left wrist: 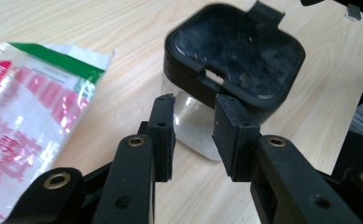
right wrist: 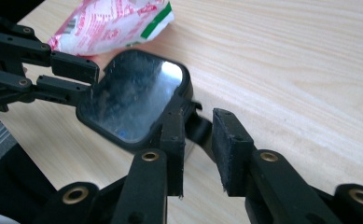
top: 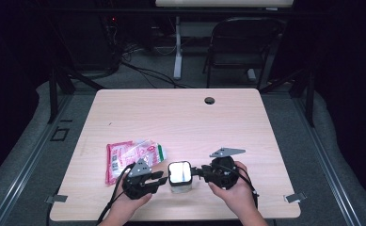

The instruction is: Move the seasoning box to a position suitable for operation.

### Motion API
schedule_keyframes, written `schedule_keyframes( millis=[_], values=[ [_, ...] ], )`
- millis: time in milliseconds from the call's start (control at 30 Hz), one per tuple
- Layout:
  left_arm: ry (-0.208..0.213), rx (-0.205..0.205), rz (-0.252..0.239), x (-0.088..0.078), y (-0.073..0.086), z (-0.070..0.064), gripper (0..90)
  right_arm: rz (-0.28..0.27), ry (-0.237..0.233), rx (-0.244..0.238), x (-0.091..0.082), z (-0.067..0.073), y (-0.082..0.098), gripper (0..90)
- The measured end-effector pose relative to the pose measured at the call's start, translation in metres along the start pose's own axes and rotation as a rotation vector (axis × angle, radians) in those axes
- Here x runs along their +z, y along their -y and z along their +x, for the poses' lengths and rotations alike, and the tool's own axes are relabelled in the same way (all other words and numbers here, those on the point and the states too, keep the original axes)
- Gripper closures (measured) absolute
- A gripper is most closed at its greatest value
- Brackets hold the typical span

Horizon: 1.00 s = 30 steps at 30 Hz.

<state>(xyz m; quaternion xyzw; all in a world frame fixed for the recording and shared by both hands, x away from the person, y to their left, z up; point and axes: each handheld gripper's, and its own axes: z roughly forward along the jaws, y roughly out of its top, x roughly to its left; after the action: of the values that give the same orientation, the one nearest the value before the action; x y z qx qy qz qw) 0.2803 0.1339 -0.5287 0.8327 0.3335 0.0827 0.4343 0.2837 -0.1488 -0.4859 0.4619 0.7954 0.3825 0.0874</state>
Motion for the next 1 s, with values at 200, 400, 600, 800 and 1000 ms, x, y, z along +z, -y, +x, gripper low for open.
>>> schedule_keyframes(
  millis=[200, 400, 600, 800, 1000],
  values=[
    [-0.008, -0.017, -0.016, -0.005, -0.006, 0.004, 68.5, 0.011, -0.002, 0.007, 0.010, 0.001, -0.017, 77.8],
    [-0.015, -0.012, -0.014, -0.007, -0.003, 0.005, 68.6, 0.009, 0.002, 0.016, 0.018, 0.003, -0.014, 79.8],
    [0.006, -0.020, -0.020, -0.008, -0.001, 0.007, 68.1, 0.013, -0.012, 0.021, 0.021, 0.001, -0.011, 83.7],
    [0.032, -0.049, -0.032, -0.007, 0.000, 0.008, 63.3, -0.007, -0.024, 0.035, 0.021, 0.000, -0.007, 85.2],
    [0.034, -0.006, -0.011, -0.004, 0.000, 0.002, 68.6, -0.014, -0.020, 0.037, 0.020, 0.001, -0.006, 85.5]
  ],
)
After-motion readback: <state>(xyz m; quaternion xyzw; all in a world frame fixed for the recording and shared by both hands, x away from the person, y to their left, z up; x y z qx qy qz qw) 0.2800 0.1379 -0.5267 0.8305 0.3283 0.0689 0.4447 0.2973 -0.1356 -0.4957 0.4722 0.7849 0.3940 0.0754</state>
